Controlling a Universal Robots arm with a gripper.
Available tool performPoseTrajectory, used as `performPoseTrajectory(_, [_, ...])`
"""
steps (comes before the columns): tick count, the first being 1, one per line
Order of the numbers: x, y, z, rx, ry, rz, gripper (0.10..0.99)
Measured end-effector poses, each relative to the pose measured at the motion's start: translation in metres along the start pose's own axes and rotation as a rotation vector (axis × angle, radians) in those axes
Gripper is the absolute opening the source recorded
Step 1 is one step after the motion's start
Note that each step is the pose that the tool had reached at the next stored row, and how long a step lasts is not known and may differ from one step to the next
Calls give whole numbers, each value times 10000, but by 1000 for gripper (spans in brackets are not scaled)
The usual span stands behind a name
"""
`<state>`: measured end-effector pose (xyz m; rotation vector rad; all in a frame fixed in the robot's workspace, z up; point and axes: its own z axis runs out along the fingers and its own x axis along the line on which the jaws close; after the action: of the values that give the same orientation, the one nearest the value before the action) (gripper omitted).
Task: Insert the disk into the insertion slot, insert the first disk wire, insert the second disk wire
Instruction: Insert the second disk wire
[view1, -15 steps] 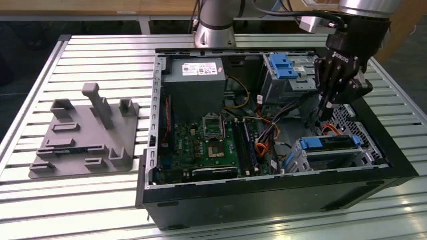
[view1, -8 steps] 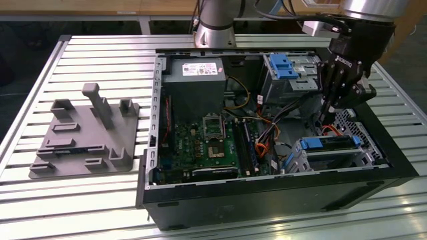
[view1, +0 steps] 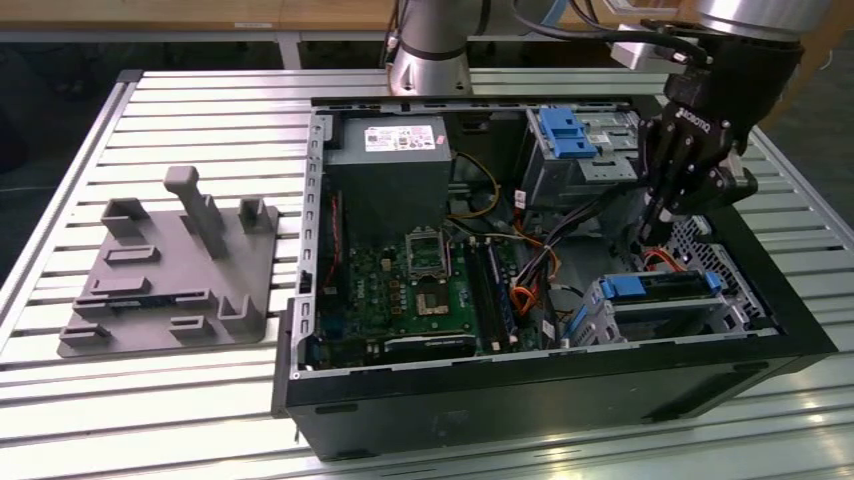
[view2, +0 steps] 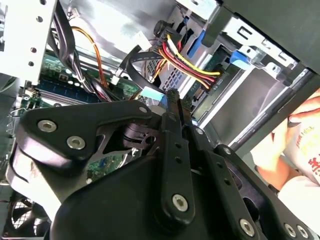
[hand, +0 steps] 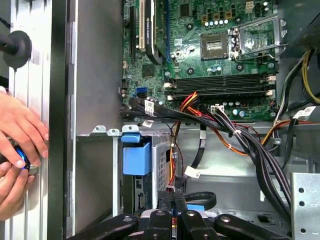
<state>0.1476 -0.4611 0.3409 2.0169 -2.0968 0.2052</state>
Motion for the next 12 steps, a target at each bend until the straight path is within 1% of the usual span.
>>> performPoseTrajectory(4, [42, -1, 1, -13, -72, 37, 145])
performPoseTrajectory(9, [135, -6, 29, -23, -118, 64, 145])
performPoseTrajectory(10, [151, -7, 36, -26, -148, 65, 145])
performPoseTrajectory(12, [179, -9, 48, -29, -238, 63, 145])
